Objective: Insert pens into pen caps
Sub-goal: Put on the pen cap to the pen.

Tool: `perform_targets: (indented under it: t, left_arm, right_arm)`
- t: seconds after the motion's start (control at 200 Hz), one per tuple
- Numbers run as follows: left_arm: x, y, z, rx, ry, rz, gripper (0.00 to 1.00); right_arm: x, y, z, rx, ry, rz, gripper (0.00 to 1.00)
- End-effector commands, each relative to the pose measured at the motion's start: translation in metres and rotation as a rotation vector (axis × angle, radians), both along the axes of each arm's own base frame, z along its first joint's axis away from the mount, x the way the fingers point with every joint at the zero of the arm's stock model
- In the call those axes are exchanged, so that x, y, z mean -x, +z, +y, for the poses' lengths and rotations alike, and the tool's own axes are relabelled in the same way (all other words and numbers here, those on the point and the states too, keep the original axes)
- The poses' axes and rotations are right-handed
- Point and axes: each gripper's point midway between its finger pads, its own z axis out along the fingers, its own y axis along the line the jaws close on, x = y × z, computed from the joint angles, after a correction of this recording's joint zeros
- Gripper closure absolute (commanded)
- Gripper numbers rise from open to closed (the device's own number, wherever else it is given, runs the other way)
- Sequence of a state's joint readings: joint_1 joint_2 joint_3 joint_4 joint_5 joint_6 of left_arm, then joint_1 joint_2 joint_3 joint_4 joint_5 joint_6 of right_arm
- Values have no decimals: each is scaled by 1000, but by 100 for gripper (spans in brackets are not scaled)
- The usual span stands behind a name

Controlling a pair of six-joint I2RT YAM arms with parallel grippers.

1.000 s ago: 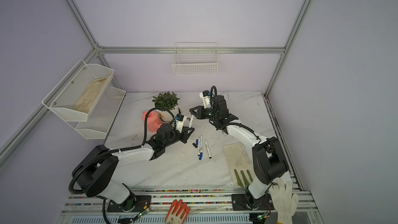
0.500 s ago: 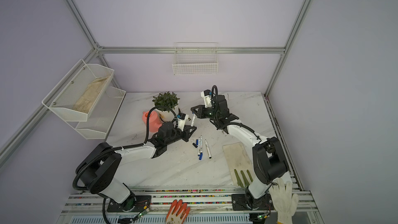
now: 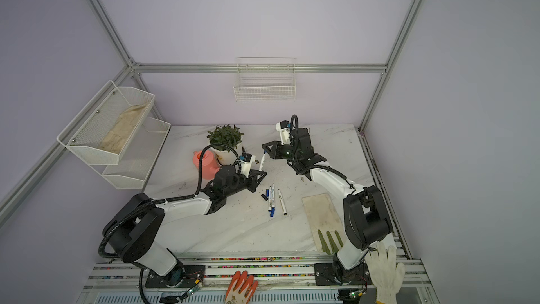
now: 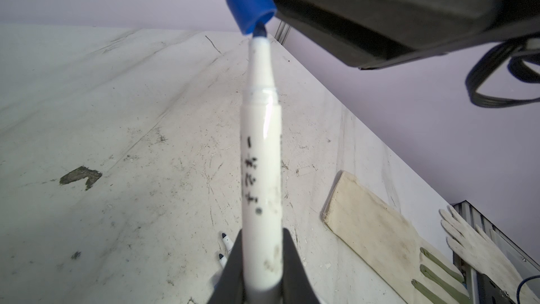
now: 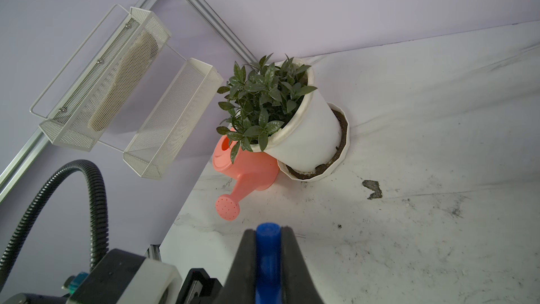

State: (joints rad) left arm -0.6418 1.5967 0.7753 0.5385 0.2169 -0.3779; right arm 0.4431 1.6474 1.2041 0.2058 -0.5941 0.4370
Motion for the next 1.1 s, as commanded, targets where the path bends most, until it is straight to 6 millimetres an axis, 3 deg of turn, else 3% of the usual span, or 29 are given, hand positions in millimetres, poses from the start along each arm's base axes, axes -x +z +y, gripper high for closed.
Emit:
perform_targets:
  t: [0.0, 0.4, 0.6, 0.83, 1.095]
  left_arm:
    - [-12, 51, -8, 83, -3, -116, 100]
    - [-21, 61, -9, 110, 9, -135, 100]
    - [-34, 78, -3, 219, 33, -117, 100]
    - [-51, 123, -1, 382, 29, -150, 100]
    - [-66, 187, 7, 412, 64, -326, 100]
  right_arm:
    - [5, 12, 1, -21, 16, -25, 100]
    - [10, 7, 2, -46, 28, -1, 100]
    - [14, 11, 0, -58, 24, -7, 100]
    - [25, 18, -3, -78, 40, -43, 100]
    - [47, 13, -5, -9, 117, -31, 100]
